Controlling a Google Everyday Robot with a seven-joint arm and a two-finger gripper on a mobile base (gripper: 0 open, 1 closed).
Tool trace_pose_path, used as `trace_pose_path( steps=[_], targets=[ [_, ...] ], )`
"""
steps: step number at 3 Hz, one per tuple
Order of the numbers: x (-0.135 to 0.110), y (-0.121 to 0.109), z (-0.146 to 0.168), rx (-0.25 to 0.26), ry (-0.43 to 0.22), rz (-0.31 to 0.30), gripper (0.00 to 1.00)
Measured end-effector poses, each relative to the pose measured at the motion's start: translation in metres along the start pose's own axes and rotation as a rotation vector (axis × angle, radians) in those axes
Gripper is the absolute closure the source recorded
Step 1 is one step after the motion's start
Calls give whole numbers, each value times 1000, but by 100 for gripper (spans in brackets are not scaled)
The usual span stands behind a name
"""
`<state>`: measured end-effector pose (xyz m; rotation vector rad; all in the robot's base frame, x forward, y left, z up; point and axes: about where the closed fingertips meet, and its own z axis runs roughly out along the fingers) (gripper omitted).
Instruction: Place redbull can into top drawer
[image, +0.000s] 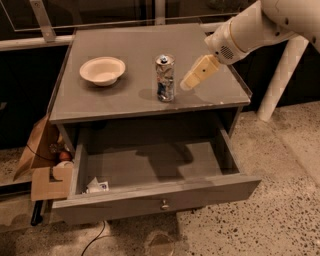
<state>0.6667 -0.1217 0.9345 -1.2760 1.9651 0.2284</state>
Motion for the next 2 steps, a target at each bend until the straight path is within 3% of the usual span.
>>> trace_pose_path(
  steps=[2],
  targets=[
    [-26, 7, 51, -61, -68, -11, 0]
  ],
)
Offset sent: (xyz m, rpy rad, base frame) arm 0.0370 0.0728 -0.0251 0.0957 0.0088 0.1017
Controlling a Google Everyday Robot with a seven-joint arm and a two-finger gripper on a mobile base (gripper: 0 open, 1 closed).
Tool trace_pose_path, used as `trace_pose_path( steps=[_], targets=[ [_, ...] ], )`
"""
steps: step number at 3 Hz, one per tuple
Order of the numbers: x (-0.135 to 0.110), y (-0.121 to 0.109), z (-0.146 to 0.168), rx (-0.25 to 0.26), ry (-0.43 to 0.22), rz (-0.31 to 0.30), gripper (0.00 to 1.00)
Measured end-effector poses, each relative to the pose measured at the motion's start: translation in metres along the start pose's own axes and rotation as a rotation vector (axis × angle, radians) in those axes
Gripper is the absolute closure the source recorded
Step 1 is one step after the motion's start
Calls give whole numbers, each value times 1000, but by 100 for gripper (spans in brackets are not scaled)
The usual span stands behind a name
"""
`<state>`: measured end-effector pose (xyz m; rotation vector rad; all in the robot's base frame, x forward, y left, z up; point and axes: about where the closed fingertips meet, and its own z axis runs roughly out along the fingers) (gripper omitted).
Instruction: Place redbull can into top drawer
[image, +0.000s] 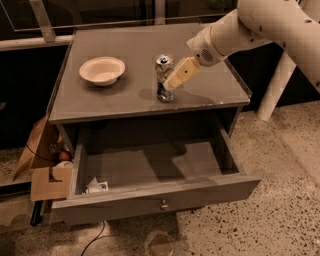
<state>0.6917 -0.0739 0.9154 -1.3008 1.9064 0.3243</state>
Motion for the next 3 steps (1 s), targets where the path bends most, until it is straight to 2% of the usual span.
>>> trace_pose_path(
  steps=[2, 3],
  targets=[
    [-20, 23, 29, -92, -26, -22, 0],
    [-14, 37, 30, -131, -13, -18, 0]
  ],
)
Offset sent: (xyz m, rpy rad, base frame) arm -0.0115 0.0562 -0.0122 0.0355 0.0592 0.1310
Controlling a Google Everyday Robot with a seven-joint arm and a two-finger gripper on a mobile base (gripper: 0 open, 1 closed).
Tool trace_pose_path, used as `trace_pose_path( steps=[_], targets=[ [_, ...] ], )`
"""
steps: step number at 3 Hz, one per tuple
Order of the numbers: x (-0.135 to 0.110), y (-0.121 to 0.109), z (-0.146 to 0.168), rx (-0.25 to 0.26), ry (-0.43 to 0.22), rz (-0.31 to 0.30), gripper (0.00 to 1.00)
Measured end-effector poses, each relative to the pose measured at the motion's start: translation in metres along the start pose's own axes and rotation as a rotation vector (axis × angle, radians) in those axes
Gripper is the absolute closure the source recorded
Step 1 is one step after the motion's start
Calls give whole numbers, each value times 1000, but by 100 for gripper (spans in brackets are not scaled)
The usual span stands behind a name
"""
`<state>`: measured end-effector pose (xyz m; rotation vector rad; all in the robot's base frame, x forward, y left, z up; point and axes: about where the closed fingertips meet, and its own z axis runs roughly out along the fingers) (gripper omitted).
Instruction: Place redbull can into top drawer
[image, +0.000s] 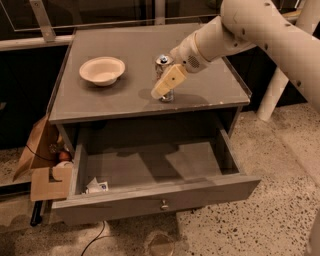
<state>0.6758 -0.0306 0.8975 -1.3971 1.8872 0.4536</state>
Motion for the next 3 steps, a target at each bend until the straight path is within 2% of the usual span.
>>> trace_pose_path(
  steps=[1, 3],
  targets=[
    [13, 9, 1, -9, 8, 12, 19],
    [13, 9, 1, -10, 9, 12, 65]
  ],
)
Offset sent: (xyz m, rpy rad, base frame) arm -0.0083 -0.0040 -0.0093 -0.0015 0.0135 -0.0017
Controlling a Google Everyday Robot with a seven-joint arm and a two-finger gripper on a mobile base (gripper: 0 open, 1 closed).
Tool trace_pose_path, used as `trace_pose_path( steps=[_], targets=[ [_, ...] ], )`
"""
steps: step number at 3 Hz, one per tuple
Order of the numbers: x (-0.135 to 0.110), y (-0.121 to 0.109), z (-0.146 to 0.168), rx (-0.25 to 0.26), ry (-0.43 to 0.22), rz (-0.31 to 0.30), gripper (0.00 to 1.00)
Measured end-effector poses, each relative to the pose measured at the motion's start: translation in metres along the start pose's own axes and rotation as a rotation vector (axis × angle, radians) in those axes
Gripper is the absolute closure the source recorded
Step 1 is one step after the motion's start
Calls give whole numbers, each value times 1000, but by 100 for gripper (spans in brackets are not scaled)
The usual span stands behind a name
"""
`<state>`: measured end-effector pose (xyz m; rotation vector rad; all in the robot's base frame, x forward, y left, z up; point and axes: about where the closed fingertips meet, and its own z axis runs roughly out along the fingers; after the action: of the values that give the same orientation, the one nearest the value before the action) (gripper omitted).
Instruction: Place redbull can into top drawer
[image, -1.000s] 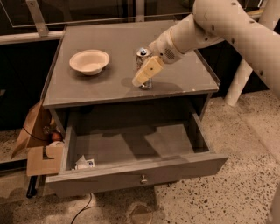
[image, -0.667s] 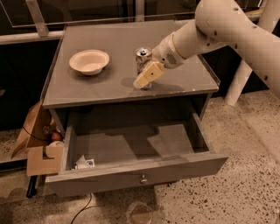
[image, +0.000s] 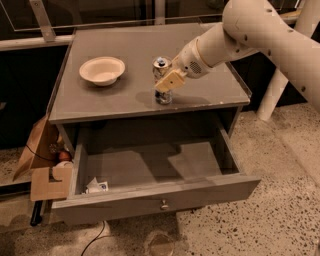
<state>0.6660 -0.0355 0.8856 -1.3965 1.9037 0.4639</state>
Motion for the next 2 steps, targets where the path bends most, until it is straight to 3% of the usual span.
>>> trace_pose_path(
  steps=[1, 2],
  targets=[
    [0, 0, 0, 0, 0, 0, 88],
    [0, 0, 0, 0, 0, 0, 100]
  ],
)
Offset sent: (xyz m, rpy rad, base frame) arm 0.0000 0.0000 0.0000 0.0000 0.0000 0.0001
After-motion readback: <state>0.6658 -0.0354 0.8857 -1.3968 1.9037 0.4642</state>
